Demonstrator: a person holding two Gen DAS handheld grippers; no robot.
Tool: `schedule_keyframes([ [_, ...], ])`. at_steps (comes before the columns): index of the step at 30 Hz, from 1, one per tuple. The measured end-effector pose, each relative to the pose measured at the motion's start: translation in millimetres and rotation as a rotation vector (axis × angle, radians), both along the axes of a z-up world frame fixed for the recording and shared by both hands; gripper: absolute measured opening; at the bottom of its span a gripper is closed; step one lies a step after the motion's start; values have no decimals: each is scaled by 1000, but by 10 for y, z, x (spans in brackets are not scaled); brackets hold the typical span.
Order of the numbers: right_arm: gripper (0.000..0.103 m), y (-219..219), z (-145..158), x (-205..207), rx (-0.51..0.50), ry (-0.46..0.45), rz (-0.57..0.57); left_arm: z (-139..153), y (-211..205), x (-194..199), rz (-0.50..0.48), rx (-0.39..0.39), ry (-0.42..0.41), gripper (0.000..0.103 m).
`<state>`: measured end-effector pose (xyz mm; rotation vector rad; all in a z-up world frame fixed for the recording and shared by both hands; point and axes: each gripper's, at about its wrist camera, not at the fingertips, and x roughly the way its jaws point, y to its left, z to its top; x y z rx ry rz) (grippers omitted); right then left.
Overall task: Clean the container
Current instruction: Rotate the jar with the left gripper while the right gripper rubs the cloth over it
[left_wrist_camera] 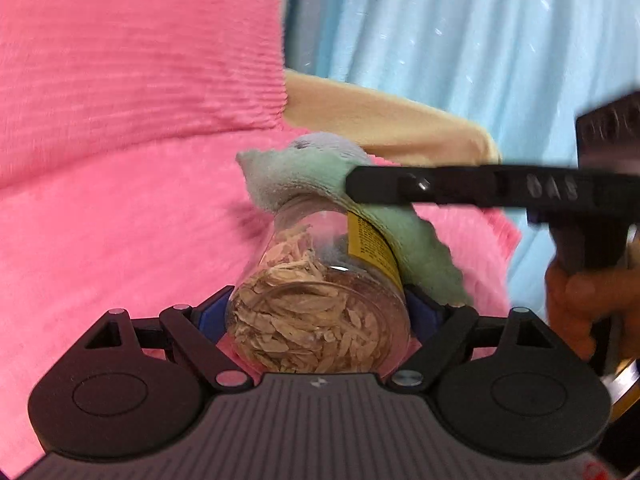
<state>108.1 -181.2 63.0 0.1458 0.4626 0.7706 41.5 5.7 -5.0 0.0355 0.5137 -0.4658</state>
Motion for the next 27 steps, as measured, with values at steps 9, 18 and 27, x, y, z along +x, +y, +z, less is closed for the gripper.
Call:
schedule_keyframes([
  [9, 6, 101, 0, -78, -28, -21, 68, -73, -402, -219, -30, 360, -183, 87],
  [18, 4, 271, 17, -212, -64, -55, 212, -71, -373, -254, -33, 355, -176, 86],
  [27, 4, 85, -41, -77, -38, -30, 28, -36, -328, -218, -27, 274, -135, 89],
])
